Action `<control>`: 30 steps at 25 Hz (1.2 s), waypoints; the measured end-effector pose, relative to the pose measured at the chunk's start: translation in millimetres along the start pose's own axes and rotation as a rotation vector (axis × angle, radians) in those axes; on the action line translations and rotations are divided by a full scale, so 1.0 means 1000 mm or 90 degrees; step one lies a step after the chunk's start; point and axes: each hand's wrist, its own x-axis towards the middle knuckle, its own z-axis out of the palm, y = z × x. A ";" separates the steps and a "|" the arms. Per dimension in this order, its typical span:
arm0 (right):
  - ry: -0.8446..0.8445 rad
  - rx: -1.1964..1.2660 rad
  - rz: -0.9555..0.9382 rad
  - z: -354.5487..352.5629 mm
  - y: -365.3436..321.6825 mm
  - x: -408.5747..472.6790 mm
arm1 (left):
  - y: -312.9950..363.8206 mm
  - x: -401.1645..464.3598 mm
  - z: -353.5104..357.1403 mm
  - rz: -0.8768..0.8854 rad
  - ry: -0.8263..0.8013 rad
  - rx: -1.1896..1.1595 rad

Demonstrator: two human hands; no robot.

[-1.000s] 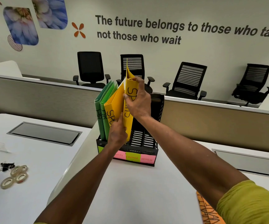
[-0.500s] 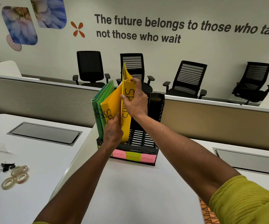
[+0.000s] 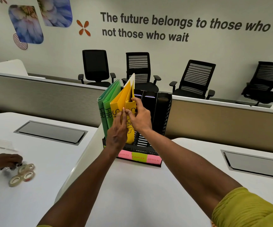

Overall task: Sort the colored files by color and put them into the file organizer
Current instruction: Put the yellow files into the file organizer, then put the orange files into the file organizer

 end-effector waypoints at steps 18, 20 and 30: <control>-0.425 -0.106 0.171 -0.016 0.018 -0.032 | -0.002 -0.021 -0.007 0.090 -0.020 0.234; -0.435 -0.098 0.166 -0.020 0.022 -0.039 | -0.004 -0.024 -0.010 0.122 -0.049 0.259; -0.299 -0.026 0.223 -0.066 0.034 -0.069 | 0.042 -0.041 -0.029 0.081 -0.108 0.214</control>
